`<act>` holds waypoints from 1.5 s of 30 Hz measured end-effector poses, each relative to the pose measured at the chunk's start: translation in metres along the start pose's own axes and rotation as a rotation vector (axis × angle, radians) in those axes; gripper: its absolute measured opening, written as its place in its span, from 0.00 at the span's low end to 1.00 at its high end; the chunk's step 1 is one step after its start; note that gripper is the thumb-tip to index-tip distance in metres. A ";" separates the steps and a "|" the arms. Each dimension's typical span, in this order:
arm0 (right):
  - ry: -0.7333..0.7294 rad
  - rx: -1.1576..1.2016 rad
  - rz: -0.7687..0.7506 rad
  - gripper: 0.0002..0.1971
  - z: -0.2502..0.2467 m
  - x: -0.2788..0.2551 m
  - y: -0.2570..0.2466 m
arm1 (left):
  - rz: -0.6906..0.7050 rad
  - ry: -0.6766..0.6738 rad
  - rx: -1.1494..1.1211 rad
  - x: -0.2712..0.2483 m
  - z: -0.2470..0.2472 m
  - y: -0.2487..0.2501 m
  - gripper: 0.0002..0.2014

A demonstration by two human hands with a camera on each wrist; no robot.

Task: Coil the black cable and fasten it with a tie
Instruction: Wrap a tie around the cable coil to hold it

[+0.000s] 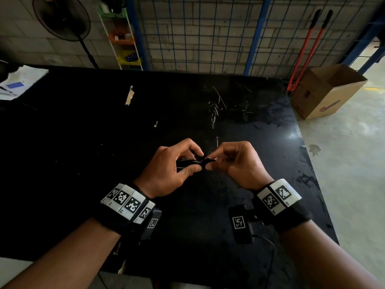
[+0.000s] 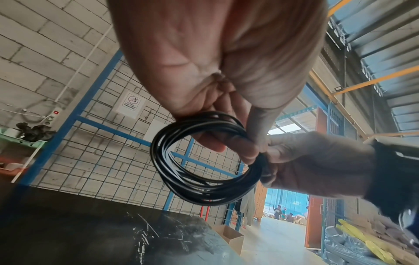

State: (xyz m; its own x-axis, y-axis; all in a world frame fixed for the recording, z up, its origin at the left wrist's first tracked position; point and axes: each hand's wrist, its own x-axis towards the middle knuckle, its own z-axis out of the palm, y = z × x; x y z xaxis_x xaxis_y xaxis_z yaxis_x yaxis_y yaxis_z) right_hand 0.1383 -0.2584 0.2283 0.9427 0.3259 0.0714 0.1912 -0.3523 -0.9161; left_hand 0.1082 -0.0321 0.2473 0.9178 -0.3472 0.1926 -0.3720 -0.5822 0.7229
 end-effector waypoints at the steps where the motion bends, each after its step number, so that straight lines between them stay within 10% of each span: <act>1: -0.008 0.004 0.011 0.07 0.000 -0.001 -0.001 | -0.013 0.010 -0.001 0.000 -0.001 0.001 0.16; 15: 0.014 -0.215 -0.088 0.05 0.004 -0.011 0.000 | -0.080 -0.077 -0.115 -0.004 0.009 -0.004 0.11; 23: 0.026 0.406 0.032 0.32 0.012 -0.014 0.014 | -0.364 0.237 -1.073 -0.001 0.018 -0.005 0.05; 28: -0.036 0.634 0.161 0.25 0.032 -0.024 0.021 | -0.419 0.372 -1.428 0.007 0.020 0.003 0.02; 39: 0.253 0.788 0.148 0.20 0.031 -0.021 0.013 | -0.487 0.309 -1.401 -0.009 0.027 -0.004 0.04; 45: 0.119 0.363 0.038 0.13 0.013 -0.017 0.009 | -0.424 0.208 -1.014 -0.019 0.026 -0.013 0.23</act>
State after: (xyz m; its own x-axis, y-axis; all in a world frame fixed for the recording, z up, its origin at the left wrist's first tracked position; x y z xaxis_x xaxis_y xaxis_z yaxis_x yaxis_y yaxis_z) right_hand 0.1204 -0.2552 0.2140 0.9765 0.2068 0.0609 0.0668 -0.0218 -0.9975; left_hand 0.0921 -0.0372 0.2175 0.9841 -0.0783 -0.1593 0.1750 0.2772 0.9447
